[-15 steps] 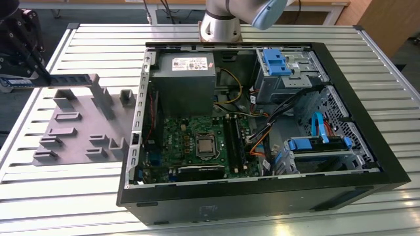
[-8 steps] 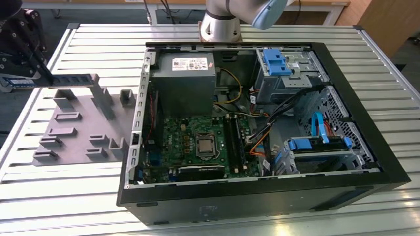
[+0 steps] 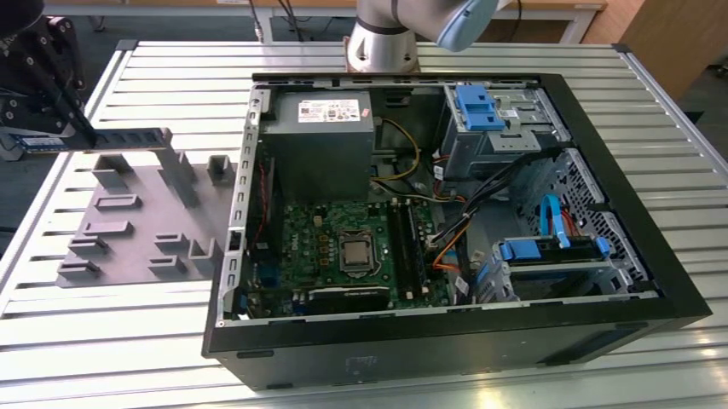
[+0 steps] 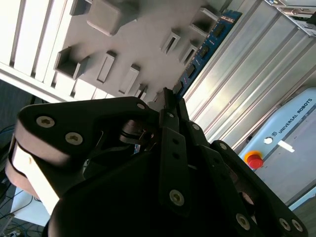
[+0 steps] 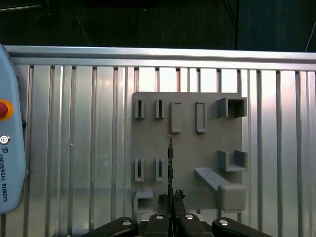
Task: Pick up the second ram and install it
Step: 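Pick up the second ram and move it above second insertion slot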
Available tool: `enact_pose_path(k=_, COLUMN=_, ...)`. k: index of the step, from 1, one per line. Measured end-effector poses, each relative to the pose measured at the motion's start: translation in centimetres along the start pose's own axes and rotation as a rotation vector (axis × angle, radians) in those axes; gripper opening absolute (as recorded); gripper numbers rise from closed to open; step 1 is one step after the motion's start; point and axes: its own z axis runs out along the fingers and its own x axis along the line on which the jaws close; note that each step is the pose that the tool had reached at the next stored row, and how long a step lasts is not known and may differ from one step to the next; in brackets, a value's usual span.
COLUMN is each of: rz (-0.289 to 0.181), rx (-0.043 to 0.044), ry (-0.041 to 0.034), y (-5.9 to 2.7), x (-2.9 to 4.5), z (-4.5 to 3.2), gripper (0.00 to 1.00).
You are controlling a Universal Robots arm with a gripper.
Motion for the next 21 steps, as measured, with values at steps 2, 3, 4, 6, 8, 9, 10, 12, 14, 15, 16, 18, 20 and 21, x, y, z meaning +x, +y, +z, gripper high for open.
enact_pose_path(k=2, rz=0.000, rx=0.0001, ry=0.0000, y=-0.11, x=0.00, z=0.00, gripper=0.14)
enact_pose_path(k=3, rz=0.000, rx=0.0000, ry=0.0000, y=-0.16, x=0.00, z=0.00, gripper=0.14)
enact_pose_path(k=4, rz=0.000, rx=0.0000, ry=0.0000, y=-0.21, x=0.00, z=-0.01, gripper=0.14)
enact_pose_path(k=6, rz=0.000, rx=0.0001, ry=-0.0001, y=-0.30, x=0.00, z=0.00, gripper=0.14)
enact_pose_path(k=8, rz=0.000, rx=0.0000, ry=-0.0001, y=-0.38, x=0.00, z=-0.01, gripper=0.14)
enact_pose_path(k=9, rz=0.000, rx=0.0000, ry=0.0000, y=-0.42, x=0.00, z=-0.01, gripper=0.14)
enact_pose_path(k=10, rz=0.000, rx=0.0000, ry=0.0000, y=-0.46, x=0.00, z=-0.01, gripper=0.14)
enact_pose_path(k=12, rz=0.000, rx=0.0000, ry=0.0000, y=-0.54, x=0.00, z=-0.01, gripper=0.14)
enact_pose_path(k=14, rz=0.000, rx=0.0000, ry=0.0000, y=-0.62, x=-0.01, z=-0.02, gripper=0.14)
enact_pose_path(k=15, rz=0.000, rx=0.0000, ry=0.0000, y=-0.66, x=-0.01, z=-0.02, gripper=0.14)
enact_pose_path(k=16, rz=0.000, rx=0.0000, ry=0.0000, y=-0.70, x=0.00, z=-0.02, gripper=0.14)
enact_pose_path(k=18, rz=0.000, rx=0.0000, ry=0.0000, y=-0.78, x=0.00, z=-0.03, gripper=0.14)
enact_pose_path(k=20, rz=0.000, rx=0.0001, ry=-0.0001, y=-0.86, x=0.00, z=-0.02, gripper=0.14)
enact_pose_path(k=21, rz=0.000, rx=0.0001, ry=-0.0001, y=-0.89, x=-0.01, z=-0.02, gripper=0.14)
